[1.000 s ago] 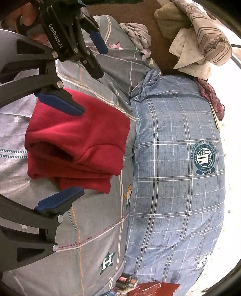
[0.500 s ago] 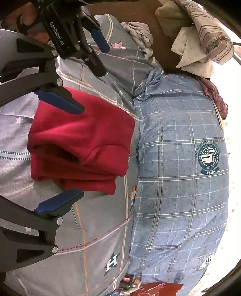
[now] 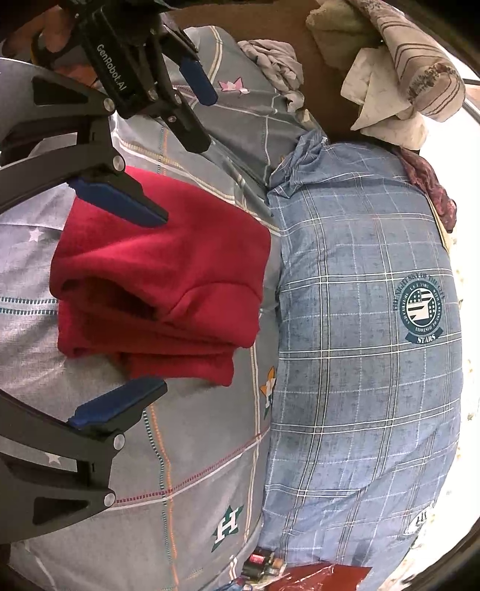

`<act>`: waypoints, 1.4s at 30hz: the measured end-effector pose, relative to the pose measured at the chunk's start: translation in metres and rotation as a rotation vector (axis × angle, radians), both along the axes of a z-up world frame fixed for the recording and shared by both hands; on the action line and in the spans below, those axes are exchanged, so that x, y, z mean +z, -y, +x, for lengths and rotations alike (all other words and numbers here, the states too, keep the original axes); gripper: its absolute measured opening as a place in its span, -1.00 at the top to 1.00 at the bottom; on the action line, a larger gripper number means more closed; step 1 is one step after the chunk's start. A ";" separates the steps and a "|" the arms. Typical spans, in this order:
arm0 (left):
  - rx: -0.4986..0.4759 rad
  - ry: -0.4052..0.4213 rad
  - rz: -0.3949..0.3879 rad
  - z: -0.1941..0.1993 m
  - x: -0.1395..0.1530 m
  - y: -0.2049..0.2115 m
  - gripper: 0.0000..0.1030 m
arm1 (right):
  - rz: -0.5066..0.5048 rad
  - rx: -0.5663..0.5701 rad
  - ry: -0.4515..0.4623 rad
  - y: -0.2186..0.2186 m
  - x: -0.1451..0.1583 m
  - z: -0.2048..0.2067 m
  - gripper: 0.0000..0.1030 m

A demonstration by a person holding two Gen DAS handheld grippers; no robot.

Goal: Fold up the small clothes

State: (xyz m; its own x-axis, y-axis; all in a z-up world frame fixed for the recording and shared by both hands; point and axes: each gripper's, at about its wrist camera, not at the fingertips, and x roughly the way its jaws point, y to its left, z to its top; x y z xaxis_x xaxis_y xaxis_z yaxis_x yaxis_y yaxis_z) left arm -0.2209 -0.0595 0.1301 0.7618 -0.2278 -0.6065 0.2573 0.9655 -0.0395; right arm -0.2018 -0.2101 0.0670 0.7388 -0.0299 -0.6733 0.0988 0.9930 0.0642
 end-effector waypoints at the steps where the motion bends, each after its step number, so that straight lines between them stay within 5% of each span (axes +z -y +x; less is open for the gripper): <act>1: 0.002 -0.001 0.001 0.001 -0.001 0.000 -0.69 | -0.002 0.002 -0.001 -0.001 0.000 0.001 -0.64; 42: 0.055 -0.061 0.032 0.043 -0.024 0.004 -0.69 | 0.020 0.037 -0.071 -0.002 -0.023 0.035 -0.65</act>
